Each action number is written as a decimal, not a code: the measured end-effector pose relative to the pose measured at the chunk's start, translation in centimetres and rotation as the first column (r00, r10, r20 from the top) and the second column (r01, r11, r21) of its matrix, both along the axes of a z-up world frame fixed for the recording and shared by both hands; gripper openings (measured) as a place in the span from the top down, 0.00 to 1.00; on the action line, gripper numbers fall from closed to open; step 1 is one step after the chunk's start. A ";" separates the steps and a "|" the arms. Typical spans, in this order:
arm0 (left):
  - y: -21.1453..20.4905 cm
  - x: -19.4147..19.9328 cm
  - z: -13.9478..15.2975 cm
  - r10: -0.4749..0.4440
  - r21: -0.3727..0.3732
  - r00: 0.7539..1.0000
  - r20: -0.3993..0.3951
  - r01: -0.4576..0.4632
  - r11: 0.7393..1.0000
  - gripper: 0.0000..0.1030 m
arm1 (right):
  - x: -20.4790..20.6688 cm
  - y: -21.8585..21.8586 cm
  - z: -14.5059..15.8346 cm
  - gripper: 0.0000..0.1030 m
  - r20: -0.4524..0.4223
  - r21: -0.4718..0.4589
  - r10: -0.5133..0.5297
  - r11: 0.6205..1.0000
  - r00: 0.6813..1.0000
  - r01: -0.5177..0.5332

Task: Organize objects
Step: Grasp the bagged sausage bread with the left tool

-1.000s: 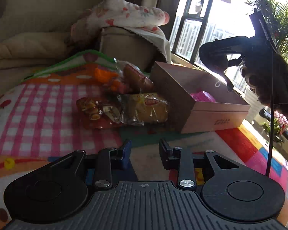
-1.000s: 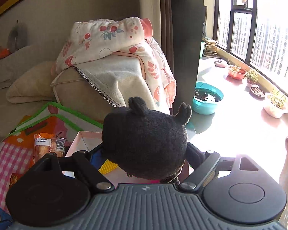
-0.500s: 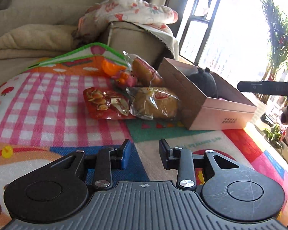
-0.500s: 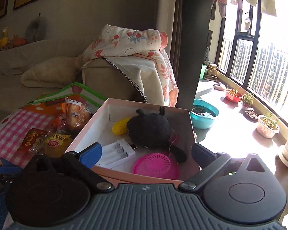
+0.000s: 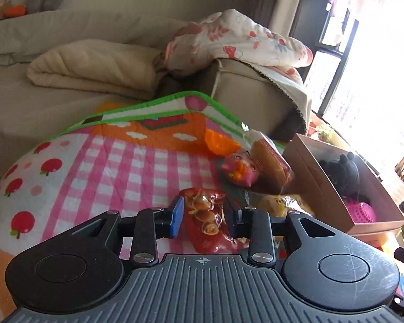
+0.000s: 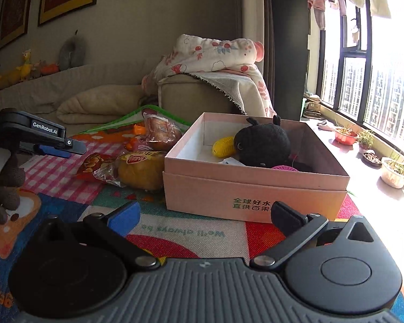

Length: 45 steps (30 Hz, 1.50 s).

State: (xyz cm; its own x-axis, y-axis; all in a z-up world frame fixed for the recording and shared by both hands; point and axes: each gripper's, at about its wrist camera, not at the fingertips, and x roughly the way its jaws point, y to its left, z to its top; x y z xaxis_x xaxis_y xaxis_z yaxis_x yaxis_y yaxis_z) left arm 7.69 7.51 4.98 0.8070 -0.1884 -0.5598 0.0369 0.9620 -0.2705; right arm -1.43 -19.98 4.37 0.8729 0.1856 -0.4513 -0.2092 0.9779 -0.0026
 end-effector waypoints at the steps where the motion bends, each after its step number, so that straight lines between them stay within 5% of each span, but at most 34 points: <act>1: -0.2 1.1 0.3 -0.033 -0.018 0.999 -0.009 0.032 0.999 0.66 | 0.0 0.0 0.0 0.00 0.003 0.003 0.000 1.000 1.000 0.000; 6: -3.7 6.0 1.6 -0.164 0.006 0.986 -0.014 0.164 0.986 0.66 | 0.1 -0.1 -0.1 0.00 -0.001 0.002 -0.007 1.000 1.000 0.007; 11: -6.6 10.7 1.0 -0.117 -0.102 0.986 -0.115 0.106 0.989 0.65 | 0.1 -0.4 -0.1 0.00 0.003 0.022 -0.020 1.000 1.000 0.020; 15: -8.4 13.4 0.2 -0.072 -0.089 0.985 -0.156 0.059 0.994 0.57 | 0.0 -0.4 -0.1 0.00 0.008 0.025 -0.018 1.000 1.000 0.018; 21: -10.4 13.9 0.2 -0.066 0.023 0.988 -0.136 0.069 0.997 0.55 | -0.2 -0.5 0.0 0.00 0.021 0.028 -0.025 0.999 0.999 0.024; 27: -10.4 13.6 0.2 -0.099 0.008 0.981 -0.166 0.101 0.995 0.60 | -0.1 -0.3 0.0 0.00 0.022 0.020 -0.032 0.999 0.999 0.031; 33: -7.4 9.8 1.0 -0.160 -0.086 0.980 -0.115 0.150 0.985 0.72 | -0.2 -0.7 0.1 0.00 0.036 0.040 -0.058 0.998 0.998 0.057; 37: -4.2 3.3 2.6 -0.229 -0.142 0.970 -0.086 0.216 0.966 0.72 | -0.1 -0.8 0.1 0.00 0.032 0.045 -0.067 0.997 0.997 0.065; 42: 0.0 -3.2 2.8 -0.270 -0.135 0.954 -0.133 0.253 0.958 0.71 | -0.2 -0.7 0.1 0.00 0.037 0.036 -0.070 0.997 0.997 0.068; 45: 2.1 -5.9 1.8 -0.222 -0.076 0.959 -0.175 0.211 0.974 0.71 | -0.2 -0.6 0.1 0.00 0.039 0.030 -0.078 0.997 0.996 0.077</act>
